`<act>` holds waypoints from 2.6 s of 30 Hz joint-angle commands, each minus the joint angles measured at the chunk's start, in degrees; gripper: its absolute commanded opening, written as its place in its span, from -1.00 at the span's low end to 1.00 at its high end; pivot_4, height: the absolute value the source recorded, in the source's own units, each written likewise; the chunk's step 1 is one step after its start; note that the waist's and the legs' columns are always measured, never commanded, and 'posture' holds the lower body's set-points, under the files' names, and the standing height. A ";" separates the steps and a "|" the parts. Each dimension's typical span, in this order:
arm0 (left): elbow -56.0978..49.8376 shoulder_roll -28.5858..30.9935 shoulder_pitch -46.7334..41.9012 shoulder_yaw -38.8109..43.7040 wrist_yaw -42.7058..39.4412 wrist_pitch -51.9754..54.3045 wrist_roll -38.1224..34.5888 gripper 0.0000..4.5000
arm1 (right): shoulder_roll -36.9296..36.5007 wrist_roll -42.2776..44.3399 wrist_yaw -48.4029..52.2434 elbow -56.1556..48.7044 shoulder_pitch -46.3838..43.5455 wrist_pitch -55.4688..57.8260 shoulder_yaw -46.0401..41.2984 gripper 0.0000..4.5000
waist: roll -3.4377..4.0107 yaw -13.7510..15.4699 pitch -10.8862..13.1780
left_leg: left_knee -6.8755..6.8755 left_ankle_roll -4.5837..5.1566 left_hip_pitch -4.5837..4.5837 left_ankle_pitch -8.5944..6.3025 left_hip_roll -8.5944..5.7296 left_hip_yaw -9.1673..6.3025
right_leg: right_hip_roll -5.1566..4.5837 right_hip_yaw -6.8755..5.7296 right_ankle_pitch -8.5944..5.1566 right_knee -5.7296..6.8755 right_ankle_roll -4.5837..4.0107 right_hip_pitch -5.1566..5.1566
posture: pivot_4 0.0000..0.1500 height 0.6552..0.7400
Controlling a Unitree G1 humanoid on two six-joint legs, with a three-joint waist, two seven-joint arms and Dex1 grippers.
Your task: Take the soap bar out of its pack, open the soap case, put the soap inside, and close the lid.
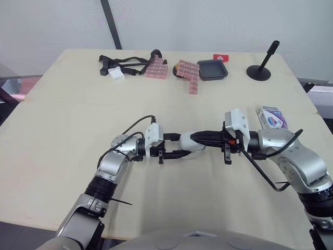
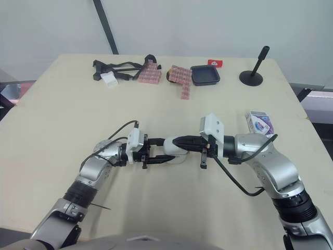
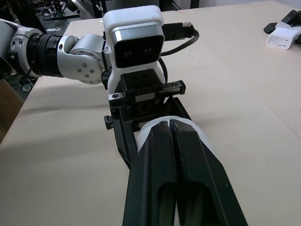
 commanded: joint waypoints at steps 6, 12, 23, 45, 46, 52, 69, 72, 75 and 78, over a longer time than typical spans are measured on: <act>-1.96 0.30 -0.31 1.16 0.76 -0.70 -0.33 -0.17 | 3.85 5.27 -2.86 2.28 -2.23 -1.01 -8.11 -0.96 | 0.01 0.08 0.02 | 0.00 -0.05 -0.11 0.03 -0.02 0.00 | -0.02 0.00 0.00 -0.01 0.00 -0.14 | 1.00 1.00; -2.78 0.58 -0.42 1.54 1.70 0.20 -0.62 -0.17 | -0.87 2.92 4.22 2.25 2.38 -8.43 -11.21 -0.96 | -0.01 0.29 0.03 | -0.03 -0.19 -0.20 0.10 -0.02 0.00 | -0.01 -0.03 0.00 -0.08 0.01 -0.15 | 1.00 1.00; -4.36 1.61 0.11 1.76 1.71 1.74 -0.95 -0.17 | -1.72 -1.65 11.06 8.20 18.32 -23.43 -14.17 0.43 | -0.02 0.05 0.05 | -0.05 0.02 -0.20 -0.02 -0.01 0.00 | -0.03 -0.05 -0.01 -0.11 0.00 -0.16 | 1.00 1.00; -19.31 4.85 -6.34 10.43 17.46 66.02 -31.87 -0.17 | -2.39 0.01 13.50 8.64 18.92 -24.62 -12.78 0.98 | 0.00 0.16 0.07 | 0.03 0.08 -0.17 0.00 -0.02 -0.01 | -0.04 -0.08 -0.18 0.00 -0.30 -0.41 | 1.00 1.00; -19.19 4.47 -6.99 11.88 19.72 70.21 -34.23 -0.17 | -2.39 -0.01 13.57 8.34 19.01 -24.57 -12.68 0.98 | 0.00 0.17 0.07 | 0.04 0.08 -0.18 0.00 -0.03 0.00 | -0.05 -0.08 -0.18 0.00 -0.31 -0.41 | 1.00 1.00; -17.58 4.83 -7.94 15.83 28.47 91.57 -41.13 -0.17 | -2.39 -0.56 13.80 7.95 18.88 -24.98 -12.55 0.98 | 0.00 0.06 0.07 | -0.03 0.06 -0.38 -0.01 -0.06 0.01 | -0.01 -0.04 -0.18 -0.10 -0.30 -0.35 | 1.00 1.00; -7.86 2.10 -9.75 17.00 38.02 96.21 -33.00 -0.17 | -1.99 -0.51 13.91 6.82 20.70 -25.28 -12.03 0.98 | -0.04 0.16 0.10 | -0.09 0.02 -0.17 -0.03 -0.09 -0.13 | -0.03 -0.14 -0.02 -0.43 -0.03 0.11 | 1.00 1.00; -7.76 3.07 -9.77 15.44 37.24 95.58 -32.31 -0.17 | -1.80 -0.61 13.81 7.07 20.52 -25.43 -11.87 0.98 | -0.04 0.16 0.10 | -0.10 0.02 -0.14 -0.03 -0.09 -0.14 | -0.04 -0.15 -0.04 -0.49 -0.06 0.17 | 1.00 1.00; -7.68 4.15 -9.79 14.00 36.15 94.78 -31.94 -0.17 | -1.61 -0.84 13.79 7.24 20.44 -25.70 -11.66 0.98 | -0.04 0.14 0.10 | -0.15 0.02 -0.14 -0.03 -0.09 -0.15 | -0.04 -0.17 -0.04 -0.54 -0.06 0.18 | 1.00 1.00; -7.73 5.77 -9.99 11.83 34.51 93.05 -31.34 -0.17 | -1.46 -1.02 13.80 7.48 20.27 -25.94 -11.45 0.98 | -0.04 0.04 0.10 | -0.19 0.02 -0.13 -0.03 -0.09 -0.15 | -0.03 -0.18 -0.03 -0.56 -0.05 0.18 | 1.00 1.00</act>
